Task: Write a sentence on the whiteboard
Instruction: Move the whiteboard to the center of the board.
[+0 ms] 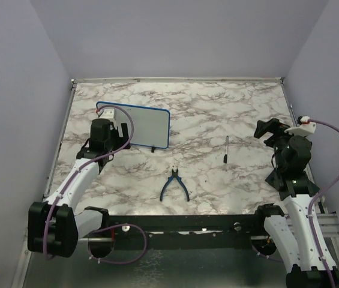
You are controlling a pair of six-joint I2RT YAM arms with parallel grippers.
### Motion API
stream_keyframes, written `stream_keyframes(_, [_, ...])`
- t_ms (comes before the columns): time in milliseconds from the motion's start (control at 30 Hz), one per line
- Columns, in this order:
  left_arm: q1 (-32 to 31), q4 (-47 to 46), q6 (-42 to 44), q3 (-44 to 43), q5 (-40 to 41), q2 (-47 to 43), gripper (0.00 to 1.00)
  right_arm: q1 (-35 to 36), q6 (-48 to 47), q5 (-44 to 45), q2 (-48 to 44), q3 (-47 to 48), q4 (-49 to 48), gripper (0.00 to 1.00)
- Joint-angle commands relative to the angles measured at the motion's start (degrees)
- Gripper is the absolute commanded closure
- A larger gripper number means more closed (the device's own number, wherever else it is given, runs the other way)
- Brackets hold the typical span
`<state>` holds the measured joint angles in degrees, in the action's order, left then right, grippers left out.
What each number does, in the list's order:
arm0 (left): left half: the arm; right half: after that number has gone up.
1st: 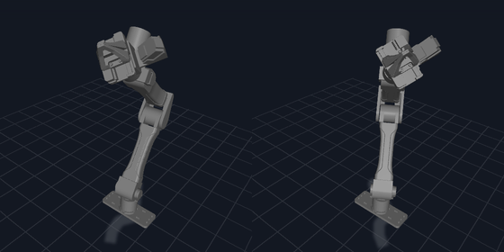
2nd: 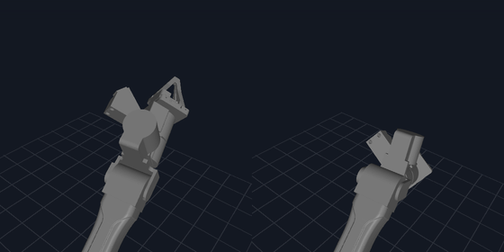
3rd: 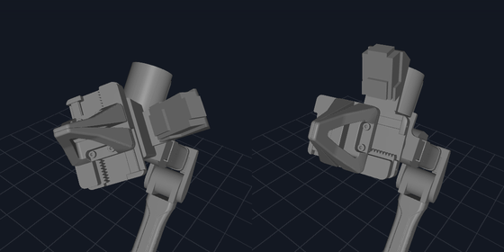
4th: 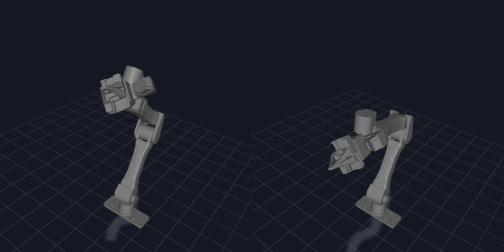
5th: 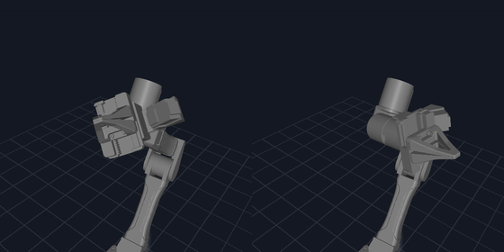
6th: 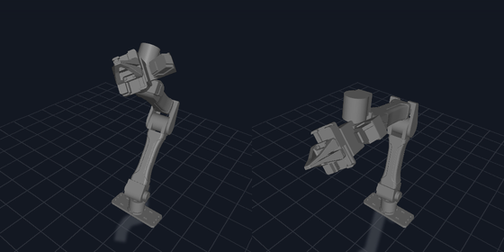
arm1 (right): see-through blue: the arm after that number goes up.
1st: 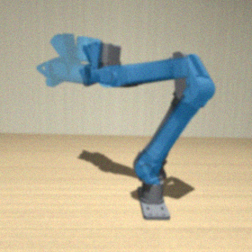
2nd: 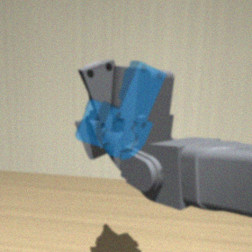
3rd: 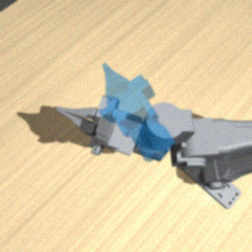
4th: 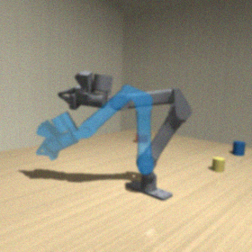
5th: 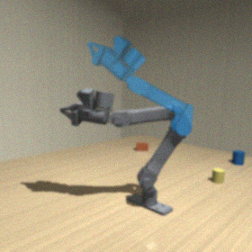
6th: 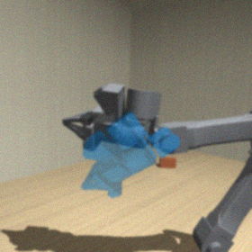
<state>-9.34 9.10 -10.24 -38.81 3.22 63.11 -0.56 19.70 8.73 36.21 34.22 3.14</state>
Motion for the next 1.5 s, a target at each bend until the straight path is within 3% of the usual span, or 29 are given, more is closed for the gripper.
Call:
stream_keyframes(0, [0.03,-1.94,2.11,0.22,-0.91,2.4,0.16,-0.15,0.28,-0.52,-1.56,-0.38,0.29,0.02])
stream_keyframes(167, [0.02,-3.31,2.14,1.28,0.87,4.21,0.3,-0.15,0.33,-0.85,-1.34,-0.46,0.01,0.02])
stream_keyframes(333, [-0.28,-5.15,1.5,2.76,-0.4,7.01,0.37,-0.15,0.31,-1.22,-0.88,-0.8,-0.42,0.02])
stream_keyframes(1133, [-0.85,-12.9,0.57,4.16,0.07,16.2,0.45,-0.15,0.32,-1.67,-2.72,-2.05,-1.31,0.02])
stream_keyframes(1467, [-0.88,-15.59,0.85,3.02,-0.65,20.17,0.53,-0.15,0.32,-1.66,-2.85,-2.05,-1.1,0.02])
